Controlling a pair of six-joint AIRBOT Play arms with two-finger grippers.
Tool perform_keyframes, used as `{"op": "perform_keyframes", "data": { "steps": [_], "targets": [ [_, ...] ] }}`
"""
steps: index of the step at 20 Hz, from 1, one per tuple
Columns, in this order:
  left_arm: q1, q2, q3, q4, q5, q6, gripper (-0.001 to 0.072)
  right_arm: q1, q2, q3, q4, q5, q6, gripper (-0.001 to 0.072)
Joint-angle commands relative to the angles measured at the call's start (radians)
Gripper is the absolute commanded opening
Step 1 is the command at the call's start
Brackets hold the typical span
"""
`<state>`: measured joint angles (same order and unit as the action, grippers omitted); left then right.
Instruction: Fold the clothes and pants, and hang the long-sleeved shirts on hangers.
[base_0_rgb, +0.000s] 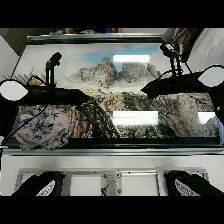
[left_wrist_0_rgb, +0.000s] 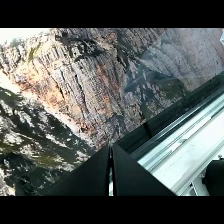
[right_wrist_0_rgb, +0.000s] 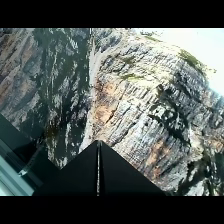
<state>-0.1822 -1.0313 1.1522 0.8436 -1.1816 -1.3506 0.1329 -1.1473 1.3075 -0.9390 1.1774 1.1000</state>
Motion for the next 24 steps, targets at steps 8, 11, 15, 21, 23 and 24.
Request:
{"op": "perform_keyframes", "data": {
  "steps": [8, 11, 15, 21, 23, 24],
  "targets": [
    [-0.001, 0.0, 0.0, -0.001, 0.06, 0.0, 0.0018, 0.0, 0.0, 0.0, 0.0, 0.0, 0.0, 0.0014],
    [0.0, 0.0, 0.012, 0.013, 0.064, 0.0, 0.0017, 0.0, 0.0, 0.0, 0.0, 0.0, 0.0, 0.0014],
    [-0.021, 0.029, 0.027, 0.634, -0.013, -0.298, 0.0018, 0.0, 0.0, 0.0, 0.0, 0.0, 0.0, 0.0014],
    [0.116, 0.034, -0.3, 0.864, 0.074, -0.326, 0.0709, 0.0, 0.0, 0.0, 0.0, 0.0, 0.0, 0.0014],
    [0.18, -0.016, -0.373, 0.866, 0.152, -0.326, 0.0709, 0.0, 0.0, 0.0, 0.0, 0.0, 0.0, 0.0014],
    [0.208, -0.049, -0.396, 0.866, 0.172, -0.326, 0.0709, 0.0, 0.0, 0.0, 0.0, 0.0, 0.0, 0.0015]
  ]
}}
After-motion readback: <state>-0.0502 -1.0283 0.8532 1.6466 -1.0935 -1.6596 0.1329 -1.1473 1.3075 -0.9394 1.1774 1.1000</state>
